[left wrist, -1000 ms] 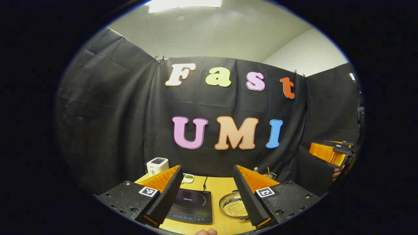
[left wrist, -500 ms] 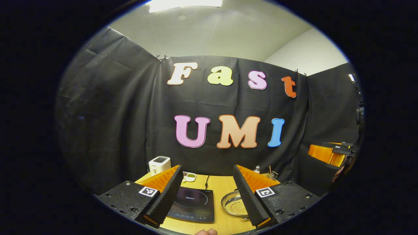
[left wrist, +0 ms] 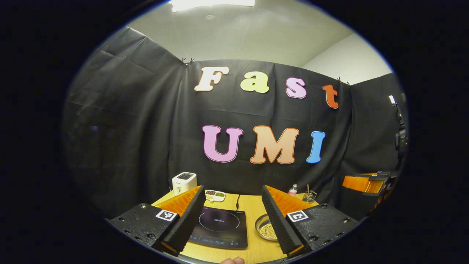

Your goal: First push the handle of the pot to place it horizontally, then grasp the pot with both hands and set it on the induction cooktop.

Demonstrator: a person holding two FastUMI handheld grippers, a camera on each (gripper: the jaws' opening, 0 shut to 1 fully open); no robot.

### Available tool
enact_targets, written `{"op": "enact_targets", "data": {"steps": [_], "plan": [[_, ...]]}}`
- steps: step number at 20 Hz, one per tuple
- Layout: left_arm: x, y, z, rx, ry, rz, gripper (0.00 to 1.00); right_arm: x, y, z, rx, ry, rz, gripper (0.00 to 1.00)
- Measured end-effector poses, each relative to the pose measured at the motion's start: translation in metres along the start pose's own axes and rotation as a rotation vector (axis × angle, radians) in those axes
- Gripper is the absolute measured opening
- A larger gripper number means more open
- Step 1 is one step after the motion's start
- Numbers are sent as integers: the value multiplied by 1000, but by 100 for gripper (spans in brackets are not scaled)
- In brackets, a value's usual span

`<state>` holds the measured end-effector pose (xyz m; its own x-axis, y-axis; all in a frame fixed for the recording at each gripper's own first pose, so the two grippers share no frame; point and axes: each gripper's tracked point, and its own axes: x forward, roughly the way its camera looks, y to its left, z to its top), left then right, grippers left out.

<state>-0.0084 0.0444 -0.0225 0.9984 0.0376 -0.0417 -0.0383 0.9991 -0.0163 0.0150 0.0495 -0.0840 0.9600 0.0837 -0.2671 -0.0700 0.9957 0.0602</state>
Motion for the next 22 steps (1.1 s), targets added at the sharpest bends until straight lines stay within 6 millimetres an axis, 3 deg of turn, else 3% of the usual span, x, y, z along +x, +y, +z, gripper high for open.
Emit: {"op": "enact_targets", "data": {"steps": [1, 4, 5, 6, 8, 10, 11, 12, 13, 14, 18, 22], "plan": [[1, 3, -1, 0, -1, -6, 93, 2, -2, -2, 3, 3, -12, 58], [9, 5, -10, -1, 14, -38, 93, 13, -3, -9, 17, 15, -47, 24], [9, 7, -15, 3, 38, -41, 89, 14, 6, -19, 24, 50, -21, 27], [10, 13, -13, -1, 28, -38, 94, 19, 9, -27, 26, 75, -14, 5], [13, 14, -12, -16, 25, -40, 93, 28, 4, -35, 27, 98, -34, 4], [13, 20, -18, -26, 36, -31, 93, 39, 14, -62, 58, 178, -8, 7], [15, 21, -20, -38, 42, -24, 94, 46, 17, -74, 69, 214, -1, 0], [16, 23, -27, -50, 56, -16, 94, 52, 21, -81, 84, 246, 29, 0], [17, 24, -31, -59, 70, -10, 94, 57, 25, -89, 85, 278, 45, 4], [20, 25, -34, -64, 79, -2, 94, 62, 25, -93, 84, 289, 60, 0], [33, 30, -41, -44, 96, 35, 94, 86, 18, -114, 52, 331, 78, 0], [47, 23, -43, -47, 105, 73, 94, 104, 21, -164, 91, 448, 123, 3]]}}
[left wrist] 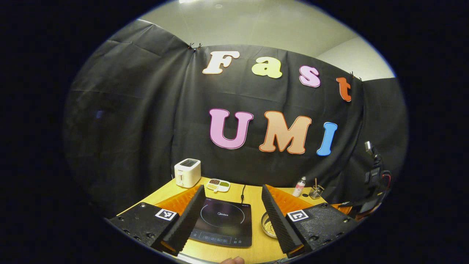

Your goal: First push the handle of the pot to place it horizontally, then grasp the pot with both hands and set it on the induction cooktop.

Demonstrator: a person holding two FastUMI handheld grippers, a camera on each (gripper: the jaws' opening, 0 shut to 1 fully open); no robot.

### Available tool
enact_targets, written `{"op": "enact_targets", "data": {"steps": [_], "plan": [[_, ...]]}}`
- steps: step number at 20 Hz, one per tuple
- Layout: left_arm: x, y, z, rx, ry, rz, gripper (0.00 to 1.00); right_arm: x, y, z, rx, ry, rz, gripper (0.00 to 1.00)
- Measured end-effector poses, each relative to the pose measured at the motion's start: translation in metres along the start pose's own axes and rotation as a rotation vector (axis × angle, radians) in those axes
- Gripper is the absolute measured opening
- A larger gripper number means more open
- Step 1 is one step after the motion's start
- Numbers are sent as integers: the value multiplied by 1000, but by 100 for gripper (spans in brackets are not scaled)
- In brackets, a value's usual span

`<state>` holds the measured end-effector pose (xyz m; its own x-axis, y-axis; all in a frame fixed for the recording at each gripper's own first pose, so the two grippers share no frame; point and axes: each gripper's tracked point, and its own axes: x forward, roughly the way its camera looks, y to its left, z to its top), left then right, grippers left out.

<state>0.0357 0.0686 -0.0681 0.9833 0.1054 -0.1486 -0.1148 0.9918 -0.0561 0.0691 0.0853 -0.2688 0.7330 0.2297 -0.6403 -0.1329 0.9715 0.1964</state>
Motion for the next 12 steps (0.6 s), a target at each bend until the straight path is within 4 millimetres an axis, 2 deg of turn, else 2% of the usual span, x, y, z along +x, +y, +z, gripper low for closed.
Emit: {"op": "enact_targets", "data": {"steps": [1, 2, 4, 6, 8, 9, 12], "plan": [[4, -2, -7, -6, 25, 15, 94, 12, 3, -14, 1, 50, 34, 0], [3, -1, -12, -10, 44, 36, 94, 18, 0, -27, -7, 87, 47, 4], [8, 1, -11, -33, 39, 82, 94, 29, 4, -46, -35, 143, 84, 3], [5, 3, -18, -44, 66, 115, 94, 40, 8, -75, -65, 230, 129, 3], [2, 8, -23, -29, 81, 152, 94, 47, 14, -94, -74, 276, 171, 0], [1, 11, -22, -21, 79, 174, 94, 52, 13, -101, -86, 298, 174, 3], [-5, 15, -23, -21, 85, 220, 94, 61, 12, -120, -76, 364, 190, 0]]}}
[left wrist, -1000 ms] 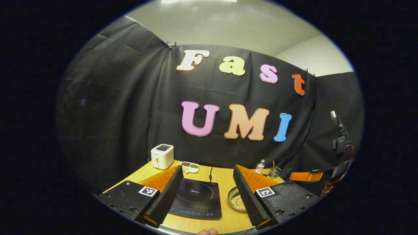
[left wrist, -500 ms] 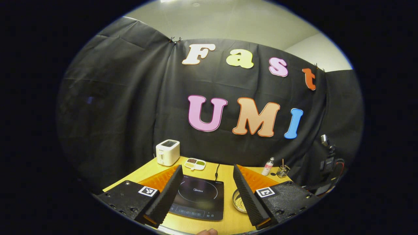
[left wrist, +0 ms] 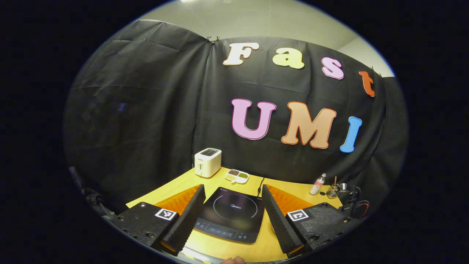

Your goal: First push the handle of the pot to place it horizontally, then grasp the pot with both hands and set it on the induction cooktop.

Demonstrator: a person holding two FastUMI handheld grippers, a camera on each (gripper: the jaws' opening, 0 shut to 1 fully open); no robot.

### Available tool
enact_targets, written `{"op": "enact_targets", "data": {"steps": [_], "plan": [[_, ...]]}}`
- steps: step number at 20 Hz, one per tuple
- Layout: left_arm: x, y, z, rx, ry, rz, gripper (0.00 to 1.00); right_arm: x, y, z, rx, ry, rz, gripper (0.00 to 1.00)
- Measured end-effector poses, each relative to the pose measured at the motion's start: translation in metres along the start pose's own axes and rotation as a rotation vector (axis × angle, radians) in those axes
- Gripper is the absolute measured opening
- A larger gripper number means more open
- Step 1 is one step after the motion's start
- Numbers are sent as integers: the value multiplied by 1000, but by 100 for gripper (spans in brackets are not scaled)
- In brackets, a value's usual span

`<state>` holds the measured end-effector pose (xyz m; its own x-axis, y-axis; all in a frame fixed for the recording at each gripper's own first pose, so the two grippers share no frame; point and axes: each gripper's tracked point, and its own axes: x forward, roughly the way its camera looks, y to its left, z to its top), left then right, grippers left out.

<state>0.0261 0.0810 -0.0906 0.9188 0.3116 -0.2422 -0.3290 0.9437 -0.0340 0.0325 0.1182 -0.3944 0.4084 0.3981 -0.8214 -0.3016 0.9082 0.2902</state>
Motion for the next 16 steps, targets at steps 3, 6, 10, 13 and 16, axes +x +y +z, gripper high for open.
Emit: {"op": "enact_targets", "data": {"steps": [3, 6, 10, 13, 16], "plan": [[-6, 5, -1, 8, 4, 36, 89, 13, -1, -12, -16, 57, 20, 2], [-9, 8, -3, 10, 10, 66, 89, 26, -5, -29, -23, 113, 22, 3], [-18, 17, -7, 9, 20, 101, 89, 40, -16, -46, -43, 174, -10, 0], [-19, 18, -7, 4, 25, 113, 89, 44, -23, -50, -42, 198, -28, 3], [-19, 15, -9, 1, 31, 115, 89, 42, -30, -52, -52, 210, -28, 3]]}}
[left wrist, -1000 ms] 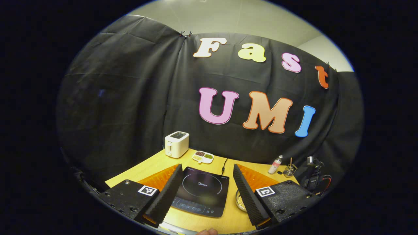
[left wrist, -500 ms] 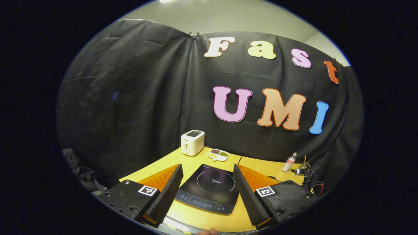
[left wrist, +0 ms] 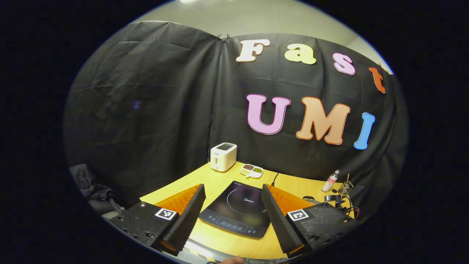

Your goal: First push the handle of the pot to place it horizontally, then grasp the pot with both hands and set it on the induction cooktop.

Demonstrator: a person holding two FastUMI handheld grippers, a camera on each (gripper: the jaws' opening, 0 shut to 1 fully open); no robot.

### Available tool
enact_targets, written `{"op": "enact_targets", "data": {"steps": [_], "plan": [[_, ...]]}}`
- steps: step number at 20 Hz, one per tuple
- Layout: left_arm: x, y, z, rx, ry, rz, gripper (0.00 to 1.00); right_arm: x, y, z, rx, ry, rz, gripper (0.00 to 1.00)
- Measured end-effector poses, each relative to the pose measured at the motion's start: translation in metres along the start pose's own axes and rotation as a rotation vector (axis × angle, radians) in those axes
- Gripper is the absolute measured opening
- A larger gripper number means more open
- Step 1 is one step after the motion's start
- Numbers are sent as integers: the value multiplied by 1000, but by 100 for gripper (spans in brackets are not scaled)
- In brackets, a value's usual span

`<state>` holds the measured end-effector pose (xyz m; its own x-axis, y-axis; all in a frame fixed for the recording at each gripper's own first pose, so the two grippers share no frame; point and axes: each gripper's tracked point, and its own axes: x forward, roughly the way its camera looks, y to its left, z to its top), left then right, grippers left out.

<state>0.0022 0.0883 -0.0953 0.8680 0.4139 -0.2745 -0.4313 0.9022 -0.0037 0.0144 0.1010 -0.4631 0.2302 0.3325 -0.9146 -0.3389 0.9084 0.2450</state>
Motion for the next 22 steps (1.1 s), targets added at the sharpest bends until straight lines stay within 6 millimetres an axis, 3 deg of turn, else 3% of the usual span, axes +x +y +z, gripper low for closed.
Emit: {"op": "enact_targets", "data": {"steps": [1, 2, 4, 6, 7, 9, 10, 22], "plan": [[1, -3, 1, -1, -1, -3, 94, -1, -2, -1, -9, 7, -2, 3], [2, -5, 0, 1, 1, -7, 89, -2, -4, -3, -16, 7, -5, 3], [3, -11, 1, 4, -2, -15, 89, -6, -12, -9, -8, 16, -11, 3], [4, -17, 1, 8, -4, -26, 94, -9, -23, -17, 23, 29, -21, 3], [4, -20, 1, 10, -3, -31, 89, -11, -31, -20, 39, 36, -30, 7], [4, -25, -1, 11, 0, -38, 89, -17, -48, -23, 66, 32, -52, 3], [4, -27, -2, 8, 0, -41, 94, -20, -57, -23, 75, 31, -62, 0], [3, -45, -5, 21, 2, -51, 94, -35, -149, -17, 175, 9, -168, 0]]}}
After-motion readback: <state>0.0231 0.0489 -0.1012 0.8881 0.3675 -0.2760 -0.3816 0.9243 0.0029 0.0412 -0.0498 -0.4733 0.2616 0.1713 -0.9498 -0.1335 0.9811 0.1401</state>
